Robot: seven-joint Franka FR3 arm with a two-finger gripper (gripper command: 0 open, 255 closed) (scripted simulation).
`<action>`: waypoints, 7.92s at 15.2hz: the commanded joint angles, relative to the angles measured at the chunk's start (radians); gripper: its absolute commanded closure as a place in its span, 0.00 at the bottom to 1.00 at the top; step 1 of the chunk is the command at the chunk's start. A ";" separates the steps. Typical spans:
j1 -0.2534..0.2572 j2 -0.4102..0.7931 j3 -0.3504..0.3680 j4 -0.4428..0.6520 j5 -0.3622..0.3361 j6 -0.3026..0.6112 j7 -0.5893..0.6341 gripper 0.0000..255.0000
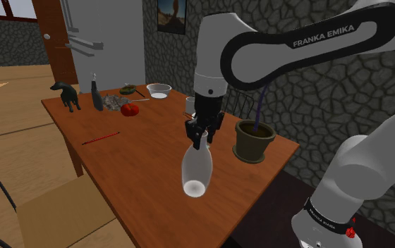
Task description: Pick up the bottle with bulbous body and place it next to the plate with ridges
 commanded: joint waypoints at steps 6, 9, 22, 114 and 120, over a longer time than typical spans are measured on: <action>-0.001 -0.022 -0.018 0.074 -0.002 -0.095 -0.005 1.00; -0.003 -0.027 -0.025 0.110 -0.004 -0.136 -0.005 1.00; -0.012 -0.024 -0.046 0.286 -0.020 -0.309 -0.001 1.00; -0.433 0.621 -0.628 0.785 -0.185 -0.190 -0.950 1.00; -0.432 0.624 -0.627 0.709 -0.185 -0.110 -0.950 1.00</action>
